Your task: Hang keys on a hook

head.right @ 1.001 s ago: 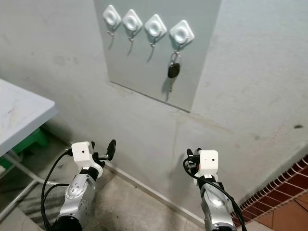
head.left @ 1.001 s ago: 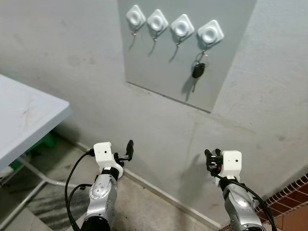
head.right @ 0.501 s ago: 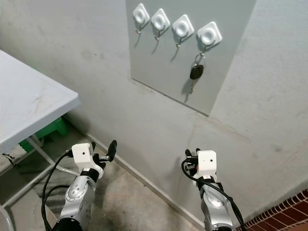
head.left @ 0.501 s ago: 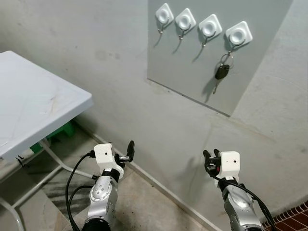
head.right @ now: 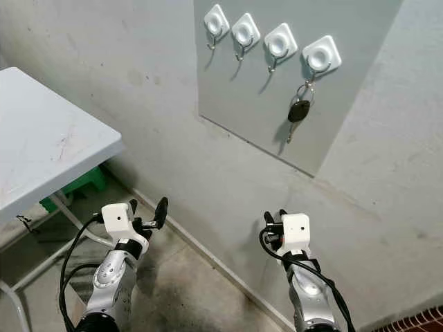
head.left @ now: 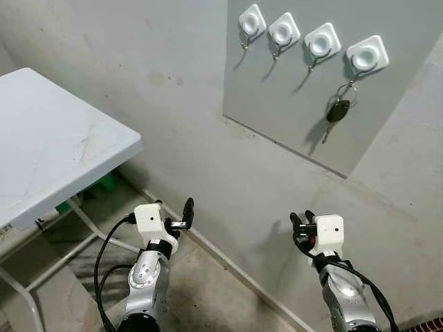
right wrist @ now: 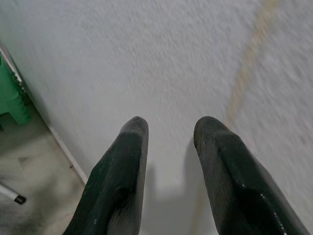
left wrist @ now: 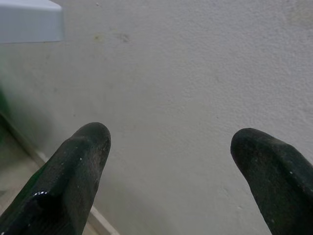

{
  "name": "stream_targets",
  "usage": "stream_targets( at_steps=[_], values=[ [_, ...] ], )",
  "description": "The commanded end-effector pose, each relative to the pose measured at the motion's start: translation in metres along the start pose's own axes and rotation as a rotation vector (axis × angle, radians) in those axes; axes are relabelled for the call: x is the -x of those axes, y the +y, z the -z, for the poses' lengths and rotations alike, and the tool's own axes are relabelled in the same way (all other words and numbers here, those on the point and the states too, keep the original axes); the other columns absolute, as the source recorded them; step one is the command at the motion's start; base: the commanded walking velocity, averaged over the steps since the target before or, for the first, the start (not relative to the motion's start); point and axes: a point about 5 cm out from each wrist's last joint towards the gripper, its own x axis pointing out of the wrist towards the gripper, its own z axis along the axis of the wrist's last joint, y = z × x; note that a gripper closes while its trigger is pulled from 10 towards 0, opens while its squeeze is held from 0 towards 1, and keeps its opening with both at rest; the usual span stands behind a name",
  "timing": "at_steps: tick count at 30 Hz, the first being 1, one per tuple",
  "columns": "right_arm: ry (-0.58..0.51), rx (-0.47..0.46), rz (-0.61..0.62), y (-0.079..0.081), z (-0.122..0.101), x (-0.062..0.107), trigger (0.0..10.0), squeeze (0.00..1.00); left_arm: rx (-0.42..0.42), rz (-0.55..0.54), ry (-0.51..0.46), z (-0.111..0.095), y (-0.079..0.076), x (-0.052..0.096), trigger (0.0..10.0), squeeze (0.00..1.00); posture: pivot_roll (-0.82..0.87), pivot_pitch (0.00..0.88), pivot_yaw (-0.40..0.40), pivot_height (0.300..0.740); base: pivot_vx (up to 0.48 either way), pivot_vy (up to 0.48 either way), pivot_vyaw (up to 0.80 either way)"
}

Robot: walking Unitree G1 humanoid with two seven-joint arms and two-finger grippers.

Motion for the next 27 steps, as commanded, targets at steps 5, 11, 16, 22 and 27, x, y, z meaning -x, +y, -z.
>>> stream_targets(
  at_steps=[5,11,16,22,27],
  values=[
    [-0.027,0.009,-0.021,0.0017,-0.0063,-0.0043,10.0,0.0,-0.003,-0.005,-0.014,-0.0022,0.0003,-0.0006,10.0,0.0,0.01,0.0,-0.043,0.74,0.0,0.0,0.8],
    [-0.038,0.01,-0.027,0.0023,-0.0085,-0.005,10.0,0.0,-0.008,-0.002,-0.02,-0.0031,-0.0004,-0.0008,10.0,0.0,0.0,0.0,-0.043,0.74,0.0,0.0,0.8],
    [-0.044,0.013,-0.036,0.0024,-0.0096,-0.0051,10.0,0.0,-0.004,0.001,-0.025,-0.0036,-0.0014,-0.001,10.0,0.0,0.0,0.0,-0.045,0.74,0.0,0.0,0.8],
    [-0.042,0.016,-0.044,0.0027,-0.0086,-0.0039,10.0,0.0,-0.007,0.004,-0.029,-0.0042,-0.0025,-0.0013,10.0,0.0,0.01,0.0,-0.047,0.74,0.0,0.0,0.8],
    [-0.044,0.016,-0.05,0.0036,-0.0086,-0.0036,10.0,0.0,-0.007,0.006,-0.033,-0.0047,-0.0033,-0.001,10.0,0.0,0.01,0.0,-0.051,0.74,0.0,0.0,0.8]
  ],
)
